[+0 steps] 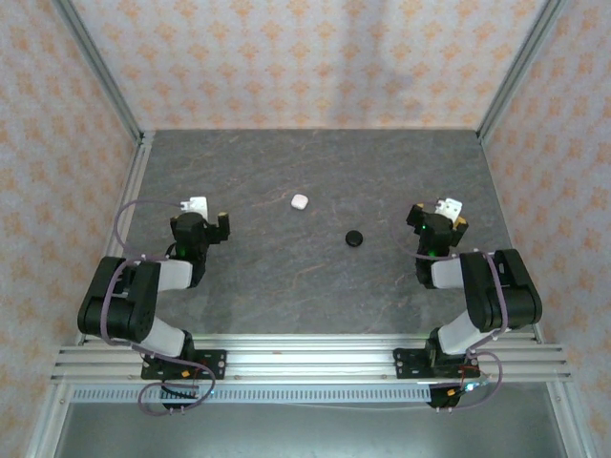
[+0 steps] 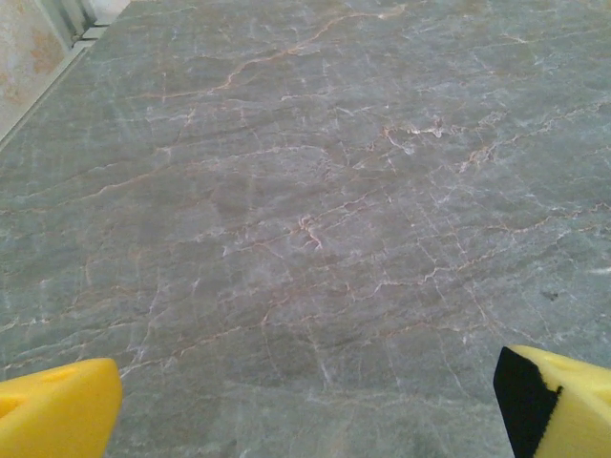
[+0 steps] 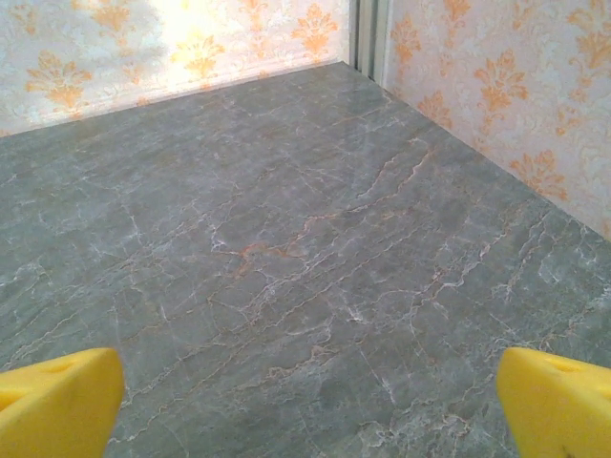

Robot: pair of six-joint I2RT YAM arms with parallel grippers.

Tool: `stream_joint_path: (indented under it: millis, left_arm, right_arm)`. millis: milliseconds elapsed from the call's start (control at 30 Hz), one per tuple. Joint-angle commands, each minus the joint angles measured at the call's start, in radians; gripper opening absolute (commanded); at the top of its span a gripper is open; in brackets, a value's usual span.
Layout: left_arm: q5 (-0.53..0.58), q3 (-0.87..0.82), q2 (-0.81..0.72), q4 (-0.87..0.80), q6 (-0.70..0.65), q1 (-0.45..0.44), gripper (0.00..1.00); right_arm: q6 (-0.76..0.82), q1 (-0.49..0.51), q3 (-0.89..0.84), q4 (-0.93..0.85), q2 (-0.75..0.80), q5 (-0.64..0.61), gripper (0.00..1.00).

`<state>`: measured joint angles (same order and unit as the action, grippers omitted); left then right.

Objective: Insert the wireless bluetooth earbuds into the charging case

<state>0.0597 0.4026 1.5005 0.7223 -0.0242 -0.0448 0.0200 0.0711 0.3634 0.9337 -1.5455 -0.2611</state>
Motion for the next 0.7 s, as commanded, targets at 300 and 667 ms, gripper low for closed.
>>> stream_joint_path:
  millis: [300,667]
  left_arm:
    - [0.005,0.028,-0.003,0.01,0.004,0.005,1.0]
    - [0.006,0.028,-0.003,0.01,0.003,0.004,1.0]
  right_arm:
    - [0.0,-0.004,0.008,-0.009,-0.005,0.006,0.99]
    - [0.001,-0.004,0.009,-0.01,-0.005,0.007,0.99]
